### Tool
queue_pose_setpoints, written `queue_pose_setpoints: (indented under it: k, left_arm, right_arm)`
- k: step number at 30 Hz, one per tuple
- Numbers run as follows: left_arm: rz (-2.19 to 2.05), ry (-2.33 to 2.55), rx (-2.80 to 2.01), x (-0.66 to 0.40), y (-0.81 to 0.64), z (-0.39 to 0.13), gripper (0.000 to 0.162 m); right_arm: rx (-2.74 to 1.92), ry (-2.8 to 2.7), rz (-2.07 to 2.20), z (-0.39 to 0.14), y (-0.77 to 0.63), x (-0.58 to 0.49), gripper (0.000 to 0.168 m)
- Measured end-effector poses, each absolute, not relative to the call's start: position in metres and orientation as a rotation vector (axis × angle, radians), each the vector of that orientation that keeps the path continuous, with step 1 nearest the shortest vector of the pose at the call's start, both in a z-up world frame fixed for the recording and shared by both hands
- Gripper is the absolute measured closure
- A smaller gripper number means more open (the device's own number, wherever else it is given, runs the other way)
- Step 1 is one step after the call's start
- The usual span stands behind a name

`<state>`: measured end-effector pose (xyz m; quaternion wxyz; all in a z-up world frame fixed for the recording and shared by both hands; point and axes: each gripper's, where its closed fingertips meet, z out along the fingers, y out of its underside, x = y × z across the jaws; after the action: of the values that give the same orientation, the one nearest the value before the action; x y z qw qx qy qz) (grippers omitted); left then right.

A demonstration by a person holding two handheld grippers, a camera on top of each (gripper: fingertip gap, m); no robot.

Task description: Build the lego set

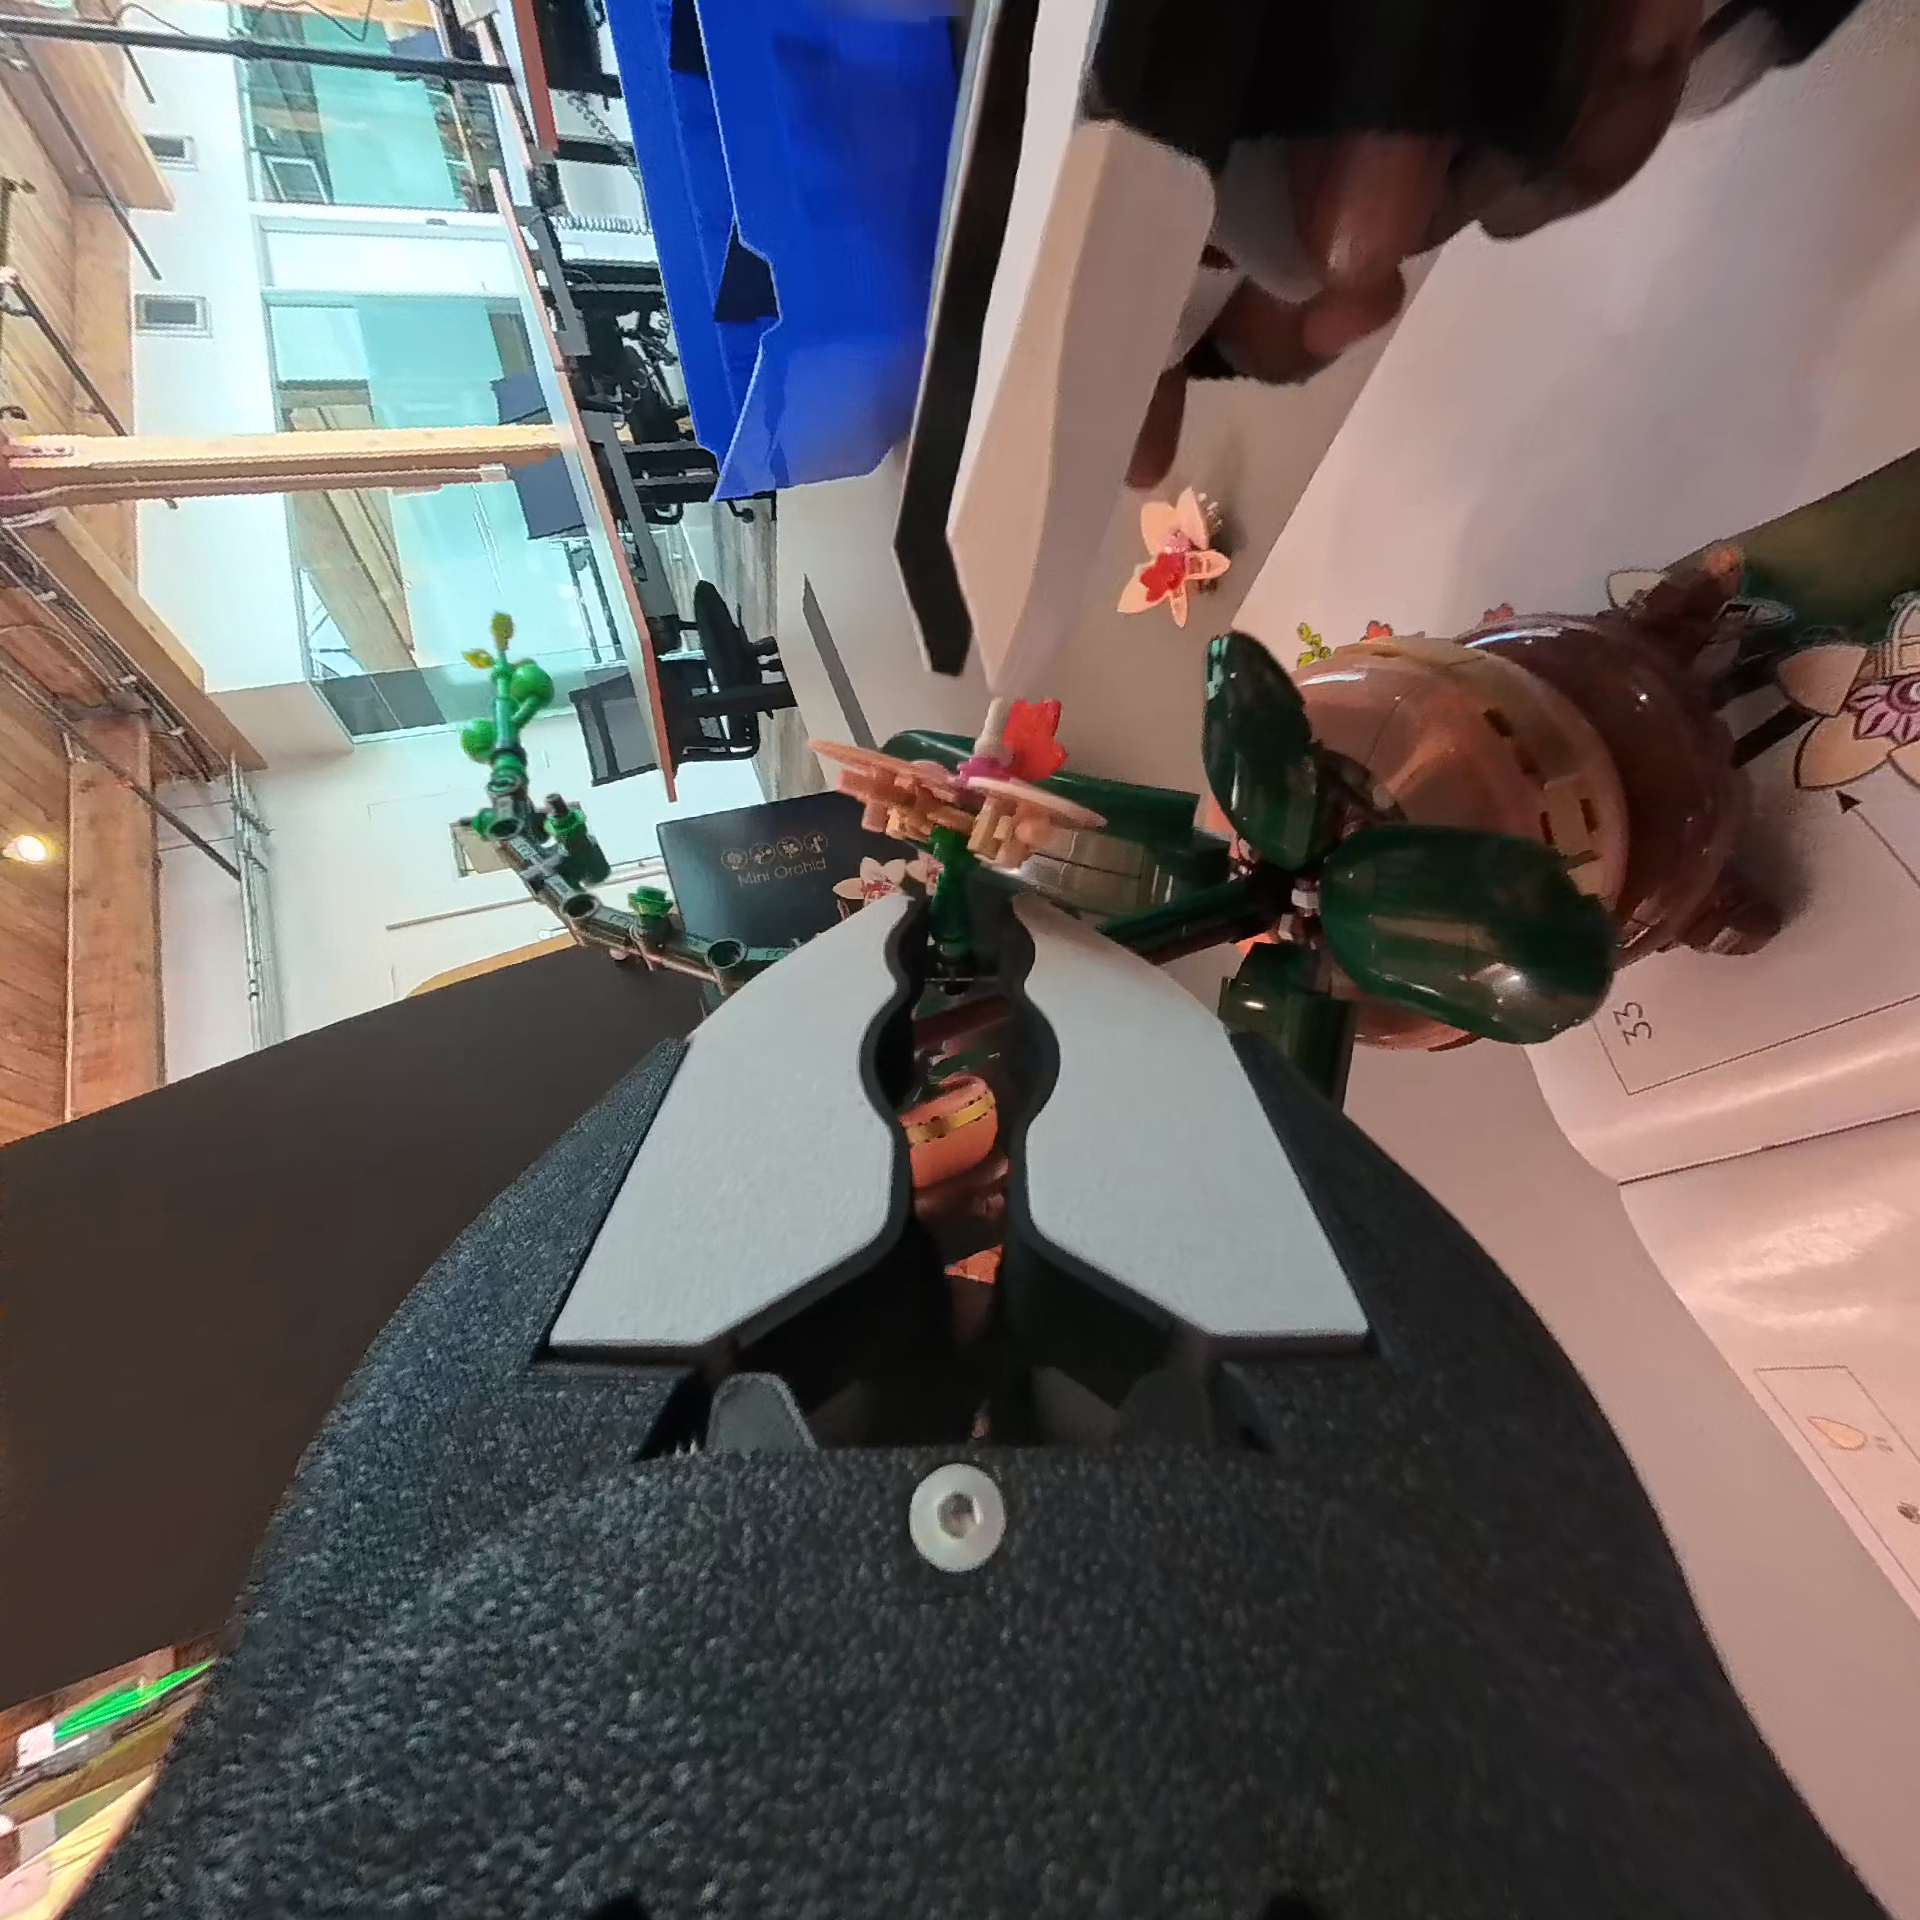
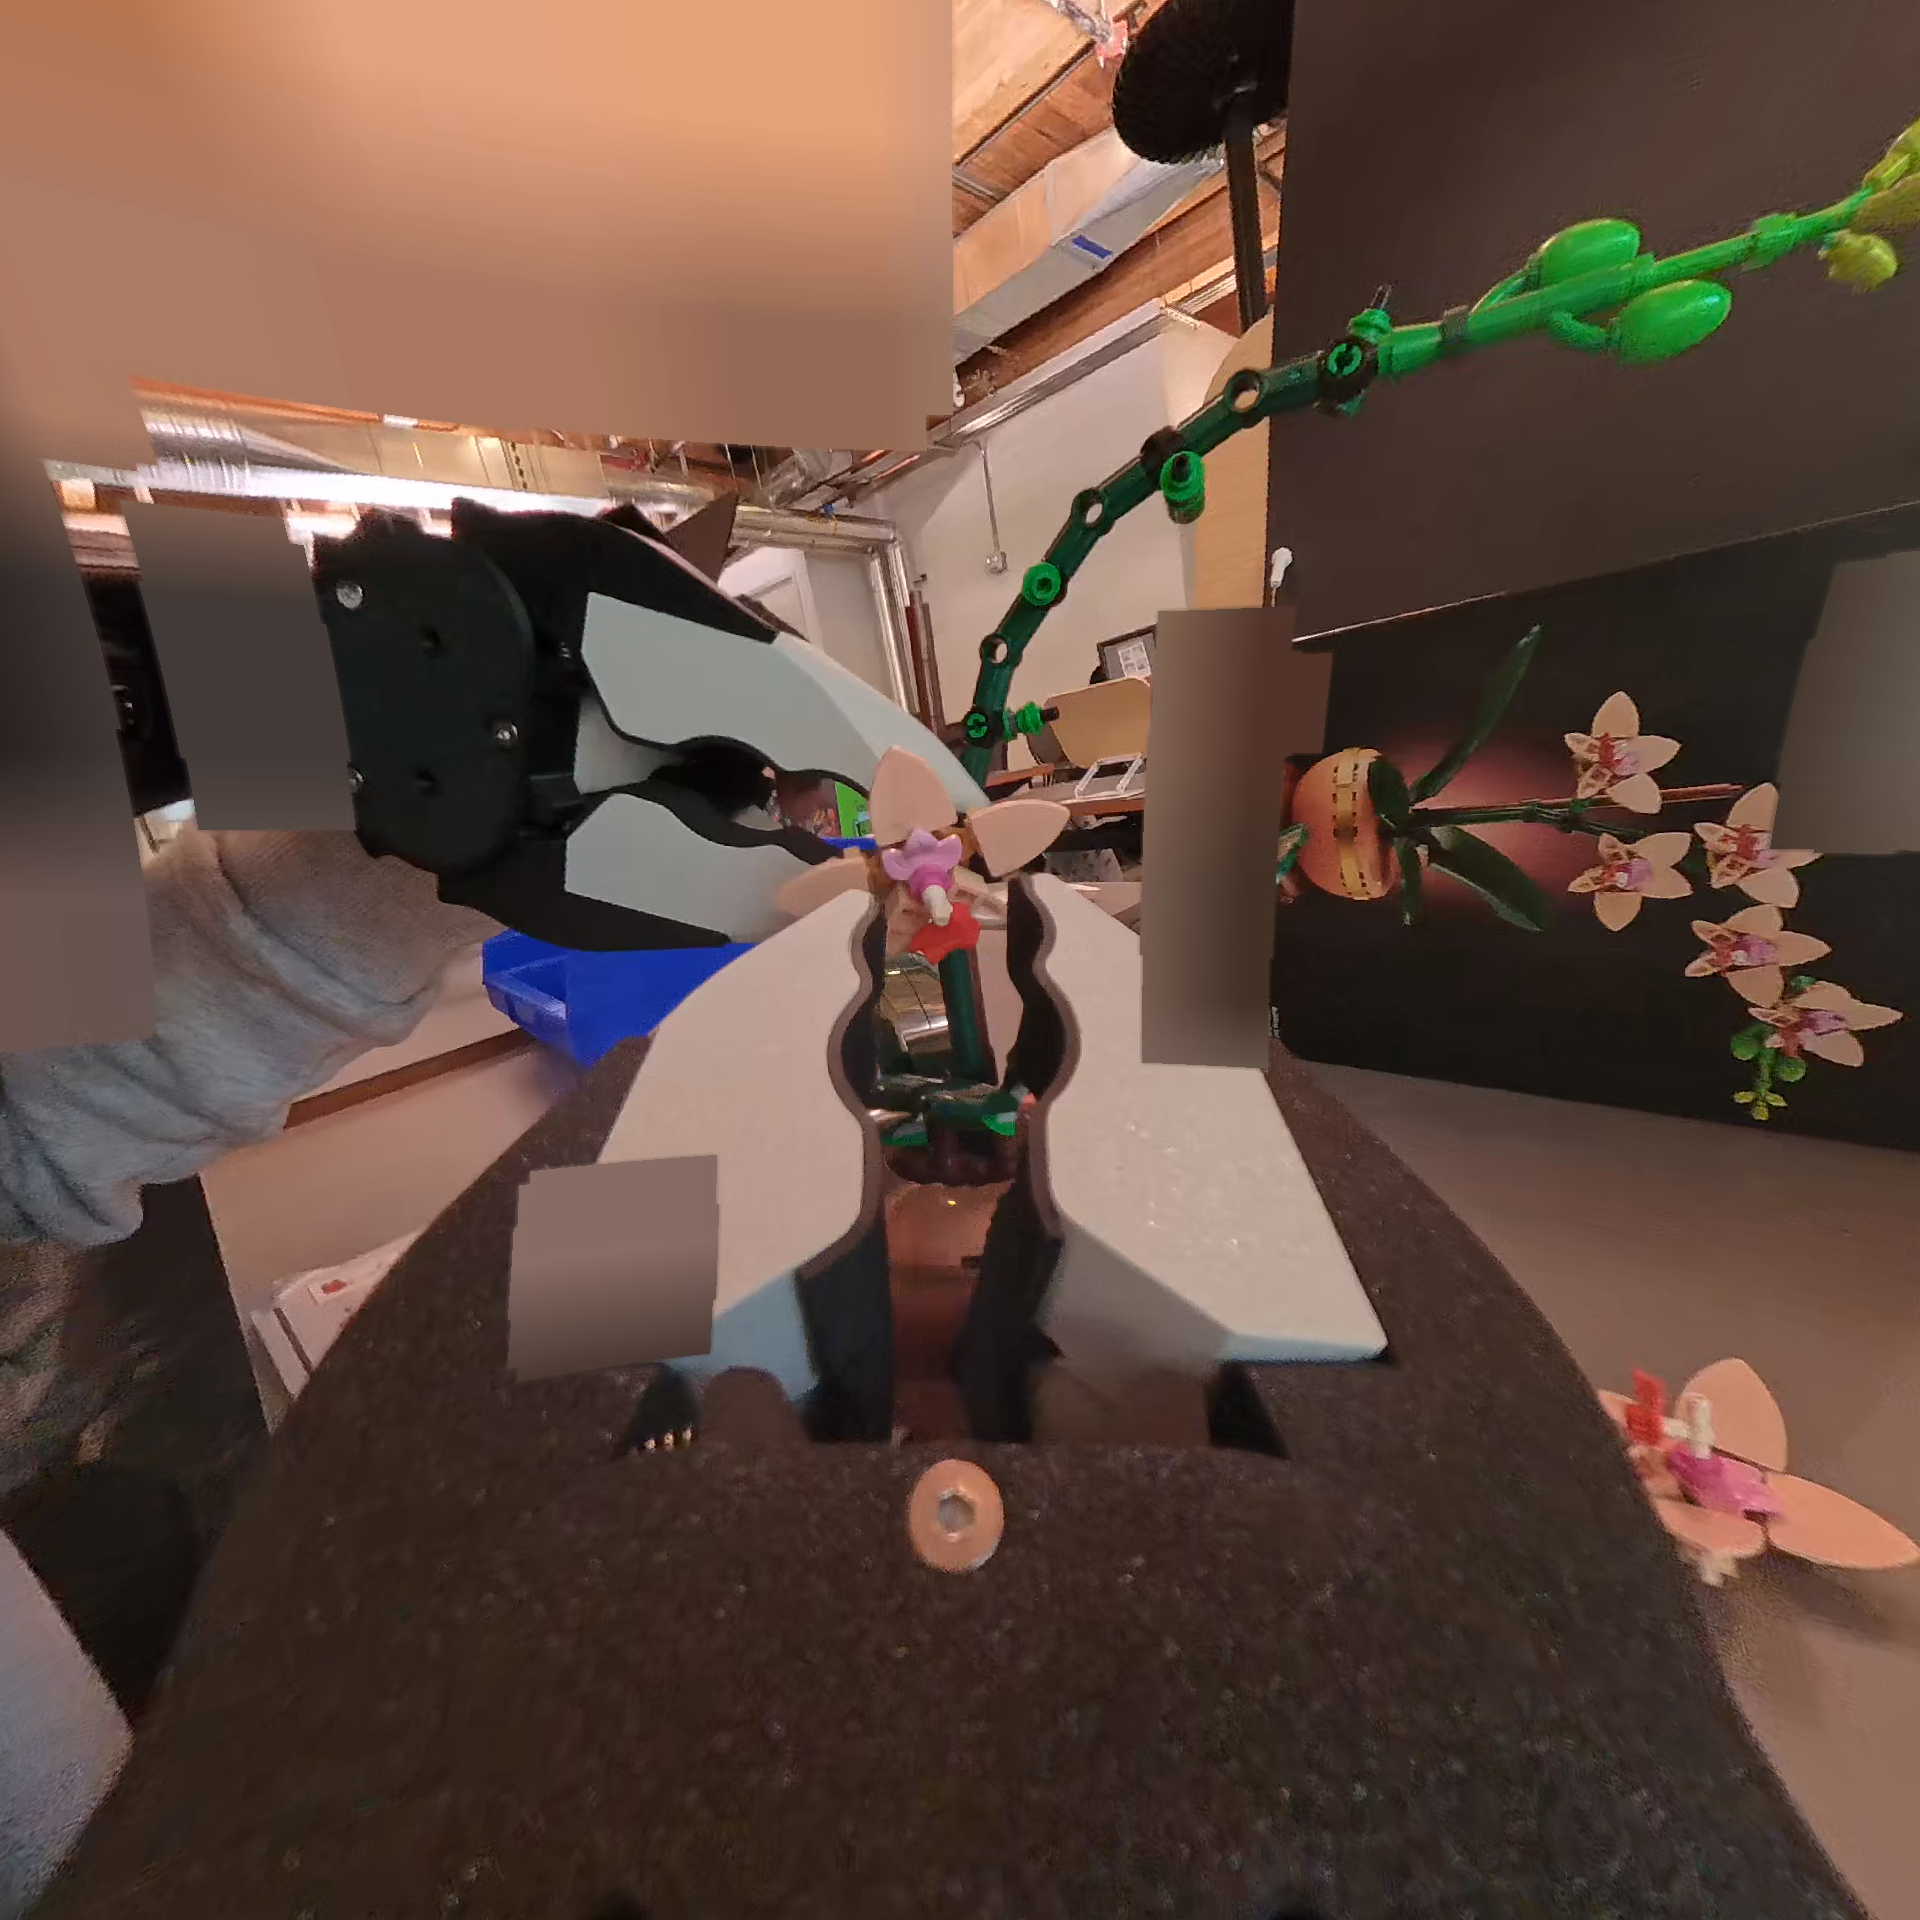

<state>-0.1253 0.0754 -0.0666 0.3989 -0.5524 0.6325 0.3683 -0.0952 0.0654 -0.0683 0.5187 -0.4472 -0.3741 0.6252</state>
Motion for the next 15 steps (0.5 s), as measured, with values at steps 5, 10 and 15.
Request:
queue_pose_setpoints:
  k: [5, 10, 15]
  left_arm:
    - [0.94, 1.581, -1.365, -0.123, 0.073, -0.062, 0.149]
    - [0.946, 1.535, -1.384, -0.127, 0.07, -0.059, 0.146]
    - [0.86, 1.308, -1.531, -0.137, 0.051, -0.052, 0.144]
  right_arm:
    - [-1.108, -0.939, 1.446, -0.074, 0.071, -0.084, 0.14]
    - [-1.132, -0.992, 1.45, -0.077, 0.079, -0.074, 0.14]
    - [-1.194, -1.325, 1.507, -0.101, 0.073, -0.076, 0.124]
